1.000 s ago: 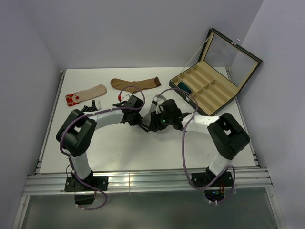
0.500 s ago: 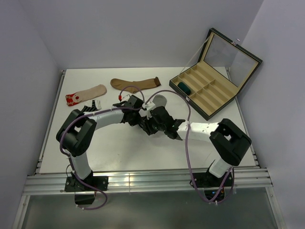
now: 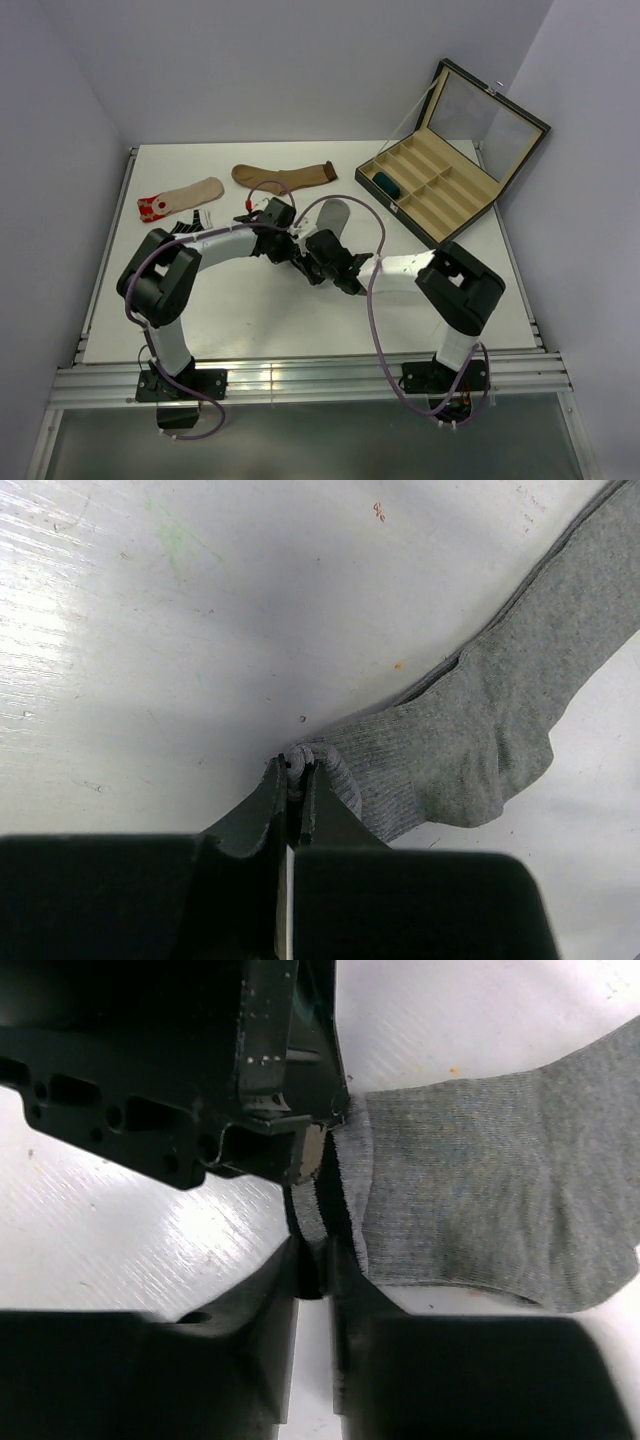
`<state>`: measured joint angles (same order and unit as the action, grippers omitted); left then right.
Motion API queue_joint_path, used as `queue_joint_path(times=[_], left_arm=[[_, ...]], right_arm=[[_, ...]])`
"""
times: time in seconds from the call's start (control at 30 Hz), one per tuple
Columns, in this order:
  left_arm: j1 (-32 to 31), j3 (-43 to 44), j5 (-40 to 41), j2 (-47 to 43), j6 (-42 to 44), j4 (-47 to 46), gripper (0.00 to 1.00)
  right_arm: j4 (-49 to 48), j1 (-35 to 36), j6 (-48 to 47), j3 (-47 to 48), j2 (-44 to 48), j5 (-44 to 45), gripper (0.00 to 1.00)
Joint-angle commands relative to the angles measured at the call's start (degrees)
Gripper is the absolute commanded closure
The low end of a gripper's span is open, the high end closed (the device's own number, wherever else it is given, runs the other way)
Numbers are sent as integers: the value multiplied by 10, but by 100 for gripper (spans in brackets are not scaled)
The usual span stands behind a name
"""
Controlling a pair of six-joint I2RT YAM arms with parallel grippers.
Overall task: Roll the socks
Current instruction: Roll the sock at the center of the board.
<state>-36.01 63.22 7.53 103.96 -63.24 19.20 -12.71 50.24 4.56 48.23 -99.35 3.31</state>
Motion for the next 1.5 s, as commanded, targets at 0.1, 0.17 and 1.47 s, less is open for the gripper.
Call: queue_joint_path(times=[0.1,0.17,1.47], left_arm=[[-13,-19,-1,-17,-6,11,89],[-13,-26,3,-31,-14,4,79],[-11,-86,-9,-22,-43,-111,56]], right_arm=[[58,4,-21,25,-38,-8,100],[85,-5,-9,35,-43,-44,100],[29,-280,245,62,-188,-558,100]])
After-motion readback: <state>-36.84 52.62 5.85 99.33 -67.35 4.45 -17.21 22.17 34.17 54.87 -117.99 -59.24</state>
